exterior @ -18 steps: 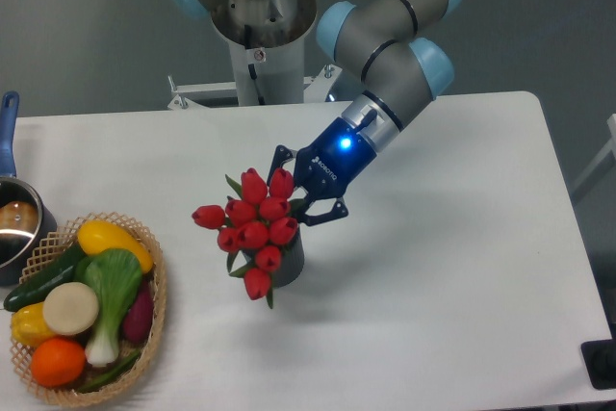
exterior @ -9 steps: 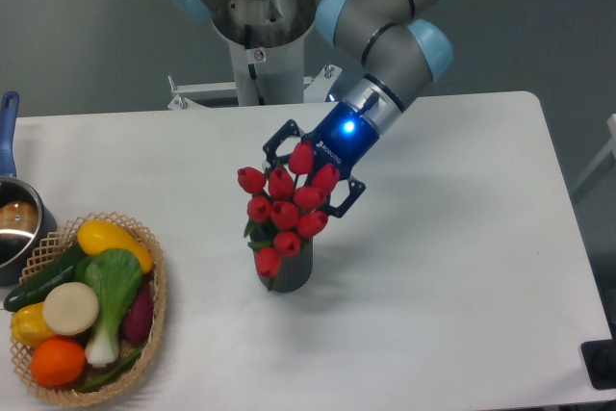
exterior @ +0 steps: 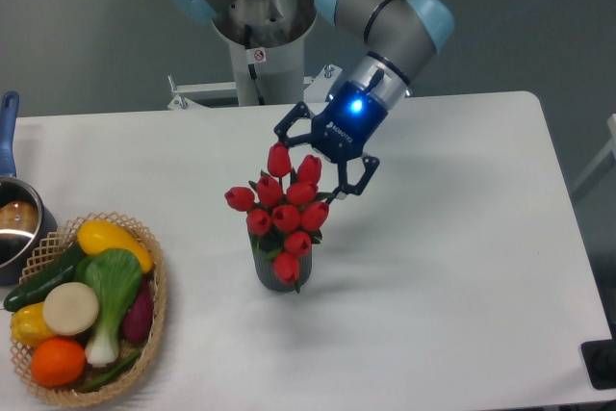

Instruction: Insert the flowers into the vase

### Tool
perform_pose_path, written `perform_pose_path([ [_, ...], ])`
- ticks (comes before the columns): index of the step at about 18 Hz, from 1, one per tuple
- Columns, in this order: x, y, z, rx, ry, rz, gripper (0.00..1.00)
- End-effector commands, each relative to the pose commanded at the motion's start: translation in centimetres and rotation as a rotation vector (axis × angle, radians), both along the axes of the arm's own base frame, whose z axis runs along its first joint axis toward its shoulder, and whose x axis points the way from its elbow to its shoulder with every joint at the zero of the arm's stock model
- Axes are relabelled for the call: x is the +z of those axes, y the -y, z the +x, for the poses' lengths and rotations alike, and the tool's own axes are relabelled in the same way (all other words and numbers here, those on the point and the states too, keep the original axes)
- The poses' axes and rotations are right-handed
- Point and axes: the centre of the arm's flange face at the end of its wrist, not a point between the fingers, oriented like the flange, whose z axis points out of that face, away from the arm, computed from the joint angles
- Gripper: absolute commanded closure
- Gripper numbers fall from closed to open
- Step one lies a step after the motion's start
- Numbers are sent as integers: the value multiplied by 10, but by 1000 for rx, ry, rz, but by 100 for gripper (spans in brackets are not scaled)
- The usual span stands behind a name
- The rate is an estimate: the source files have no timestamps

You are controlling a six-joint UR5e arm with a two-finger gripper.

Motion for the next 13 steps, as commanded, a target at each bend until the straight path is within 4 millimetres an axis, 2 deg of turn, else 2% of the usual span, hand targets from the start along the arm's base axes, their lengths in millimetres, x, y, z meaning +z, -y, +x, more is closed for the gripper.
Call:
perform_pose_path([
  [2,20,27,-15,67,-107,-120,0],
  [5,34,51,-44,124,-198,-245,0],
  [8,29,76,-81,157,-244,-360,0],
  [13,13,101,-117,48,-380,-582,0],
])
